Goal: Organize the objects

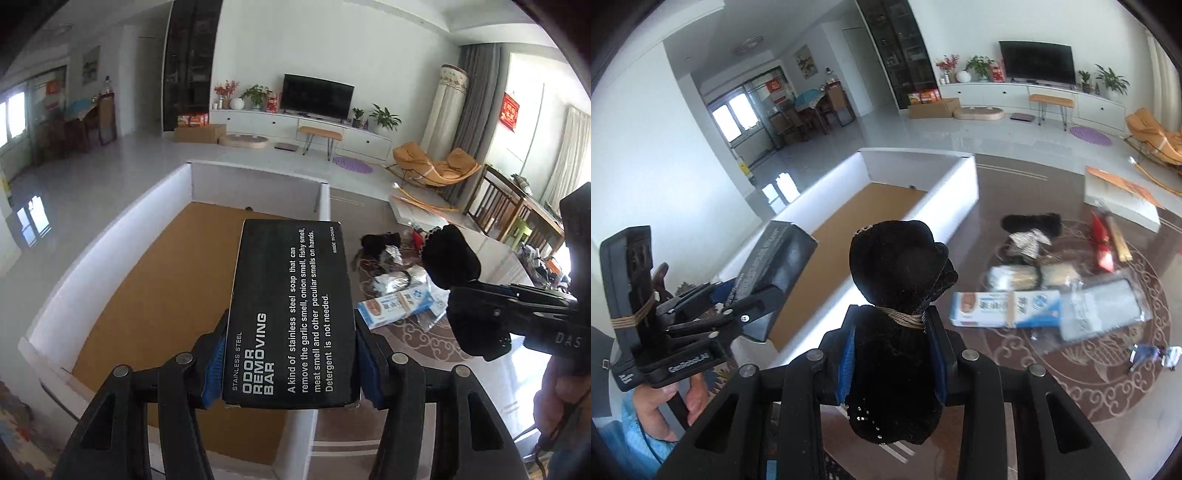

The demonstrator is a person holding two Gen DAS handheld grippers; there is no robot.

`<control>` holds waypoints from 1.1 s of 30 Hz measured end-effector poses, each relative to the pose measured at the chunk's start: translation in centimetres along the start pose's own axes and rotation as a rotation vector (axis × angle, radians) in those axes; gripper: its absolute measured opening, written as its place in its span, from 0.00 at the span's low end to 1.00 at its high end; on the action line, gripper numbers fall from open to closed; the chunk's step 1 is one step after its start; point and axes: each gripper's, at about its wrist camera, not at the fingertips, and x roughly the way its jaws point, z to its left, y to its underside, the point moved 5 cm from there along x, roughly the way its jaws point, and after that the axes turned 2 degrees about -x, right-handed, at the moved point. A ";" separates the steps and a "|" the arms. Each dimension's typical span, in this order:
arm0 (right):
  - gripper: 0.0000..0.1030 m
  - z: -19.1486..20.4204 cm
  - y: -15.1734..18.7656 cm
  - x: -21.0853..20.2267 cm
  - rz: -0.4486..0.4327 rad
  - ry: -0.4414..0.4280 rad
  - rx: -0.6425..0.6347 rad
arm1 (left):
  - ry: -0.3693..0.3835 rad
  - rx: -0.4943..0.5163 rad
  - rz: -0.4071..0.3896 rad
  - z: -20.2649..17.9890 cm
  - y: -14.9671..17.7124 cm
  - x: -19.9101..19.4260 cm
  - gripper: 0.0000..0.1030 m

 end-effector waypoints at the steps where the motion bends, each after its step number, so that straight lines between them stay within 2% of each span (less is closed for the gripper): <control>1: 0.34 2.0 -0.7 1.4 0.007 -0.030 -0.022 | -0.045 -0.021 0.007 2.2 -0.2 0.3 0.56; 4: 0.34 6.3 -2.0 5.6 0.042 -0.062 -0.089 | -0.150 -0.058 0.056 7.6 0.3 2.0 0.56; 6: 0.35 8.0 -2.1 8.1 0.073 -0.091 -0.094 | -0.198 -0.061 0.116 9.8 1.3 3.4 0.57; 8: 0.51 8.6 -1.8 10.1 0.107 -0.114 -0.083 | -0.252 -0.065 0.163 11.2 2.2 4.5 0.58; 9: 0.69 8.5 -1.6 10.6 0.110 -0.120 -0.070 | -0.267 -0.071 0.165 11.6 2.5 4.7 0.60; 10: 0.78 8.2 -1.5 10.6 0.098 -0.120 -0.058 | -0.272 -0.079 0.165 11.8 2.7 4.8 0.66; 13: 0.83 6.3 -0.9 9.2 0.047 -0.086 -0.041 | -0.266 -0.093 0.107 10.9 2.5 4.1 0.79; 16: 0.89 2.4 0.2 6.8 -0.011 0.004 -0.033 | -0.194 -0.074 0.045 7.6 1.5 3.4 0.79; 19: 0.93 -2.9 2.7 4.2 -0.048 0.157 -0.032 | -0.051 -0.020 0.000 2.0 1.1 1.8 0.80; 22: 0.93 -9.2 6.3 1.3 -0.042 0.321 -0.003 | 0.102 0.068 -0.010 -5.1 2.0 0.4 0.82; 24: 0.93 -13.4 9.3 -0.2 -0.024 0.410 0.041 | 0.196 0.131 0.006 -9.9 3.5 0.2 0.96; 25: 0.93 -15.2 10.9 -1.0 -0.013 0.450 0.065 | 0.240 0.157 0.022 -12.3 4.5 0.4 1.00; 26: 0.93 -17.0 12.4 -2.0 -0.001 0.487 0.089 | 0.275 0.178 0.043 -14.2 5.7 0.8 1.00; 29: 0.93 -21.1 16.4 -4.5 0.027 0.579 0.147 | 0.314 0.227 0.162 -18.9 9.9 4.4 1.00; 31: 0.93 -22.8 18.7 -5.8 0.034 0.607 0.186 | 0.296 0.238 0.237 -20.4 12.3 7.3 1.00; 33: 0.93 -23.6 20.0 -6.7 0.032 0.623 0.211 | 0.270 0.223 0.270 -20.8 13.5 9.8 1.00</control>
